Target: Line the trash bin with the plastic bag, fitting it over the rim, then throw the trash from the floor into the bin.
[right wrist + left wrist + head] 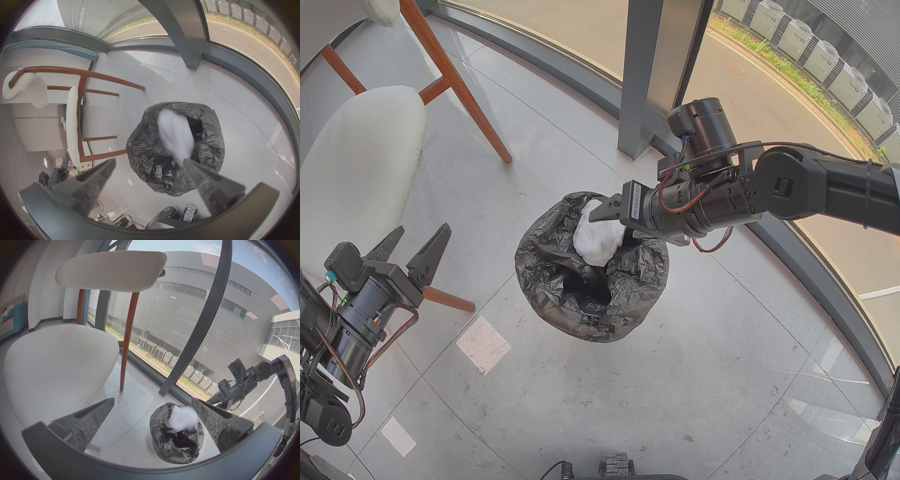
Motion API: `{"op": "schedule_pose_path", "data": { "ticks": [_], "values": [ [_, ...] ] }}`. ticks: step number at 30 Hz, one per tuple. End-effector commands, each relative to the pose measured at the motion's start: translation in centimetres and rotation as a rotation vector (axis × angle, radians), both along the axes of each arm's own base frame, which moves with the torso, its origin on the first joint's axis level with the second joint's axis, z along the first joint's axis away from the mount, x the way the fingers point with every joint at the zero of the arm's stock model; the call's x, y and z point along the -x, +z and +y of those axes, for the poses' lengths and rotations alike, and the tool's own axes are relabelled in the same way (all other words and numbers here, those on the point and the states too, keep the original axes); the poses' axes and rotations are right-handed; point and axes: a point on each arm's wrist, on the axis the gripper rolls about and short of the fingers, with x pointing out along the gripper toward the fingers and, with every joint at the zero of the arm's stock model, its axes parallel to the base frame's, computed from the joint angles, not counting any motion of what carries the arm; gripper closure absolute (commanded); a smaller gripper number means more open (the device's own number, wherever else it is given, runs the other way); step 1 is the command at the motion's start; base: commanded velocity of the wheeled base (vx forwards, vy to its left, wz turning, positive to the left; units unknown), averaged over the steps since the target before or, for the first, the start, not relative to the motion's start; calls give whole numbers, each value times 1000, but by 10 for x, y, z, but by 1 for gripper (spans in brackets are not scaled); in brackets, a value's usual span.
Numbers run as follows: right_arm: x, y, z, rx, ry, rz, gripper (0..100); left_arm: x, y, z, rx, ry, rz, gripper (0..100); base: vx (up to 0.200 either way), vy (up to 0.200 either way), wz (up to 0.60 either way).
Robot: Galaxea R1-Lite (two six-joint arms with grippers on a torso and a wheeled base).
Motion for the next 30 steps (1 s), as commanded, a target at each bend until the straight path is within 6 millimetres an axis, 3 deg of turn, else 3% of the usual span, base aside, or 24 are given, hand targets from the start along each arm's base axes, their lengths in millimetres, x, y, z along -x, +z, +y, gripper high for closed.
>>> {"op": "schedule_pose_path", "data": {
  "ticks": [1,4,6,9,11,12,13,14,15,16,18,19,21,22,26,27,28,30],
  "values": [
    [46,80,-61,-76,-92,-123,0,2,62,8,35,-15,-279,0,0,0,0],
    [82,110,-117,-77,-183,-139,0,6,90,14,41,12,-338,0,0,0,0],
    [102,117,-156,-68,-274,-145,0,18,99,29,28,86,-318,0,0,0,0],
    [127,116,-202,-59,-426,-160,0,28,89,45,4,171,-198,0,0,0,0],
    [156,113,-234,-46,-550,-185,0,47,80,47,-4,183,-136,0,0,0,0],
    [156,113,-234,-46,-550,-185,0,47,80,47,-4,183,-136,0,0,0,0],
    [178,106,-249,-18,-611,-202,0,60,74,46,-8,178,-105,0,0,0,0],
    [181,106,-250,-15,-616,-203,0,61,73,46,-7,178,-102,0,0,0,0],
    [198,99,-257,13,-653,-219,0,69,67,46,-10,175,-78,0,0,0,0],
    [226,87,-264,58,-690,-248,0,81,55,46,-13,170,-36,0,0,0,0],
    [246,75,-265,78,-699,-283,0,89,49,46,-16,165,-18,0,0,0,0],
    [267,56,-264,81,-697,-325,0,97,43,46,-15,165,-6,0,0,0,0],
    [286,33,-262,79,-701,-370,0,103,37,46,-14,162,9,0,0,0,0],
    [296,4,-262,102,-711,-406,0,111,29,46,-18,158,24,0,0,0,0],
    [303,-55,-263,226,-726,-542,0,127,13,44,-35,91,45,0,0,0,0],
    [306,-78,-263,267,-716,-625,0,134,0,43,-47,63,77,0,0,0,0],
    [306,-80,-263,270,-715,-633,0,135,-1,43,-48,60,80,0,0,0,0],
    [311,-117,-262,332,-671,-716,0,153,-25,42,-61,11,109,0,0,0,0]
  ]
}}
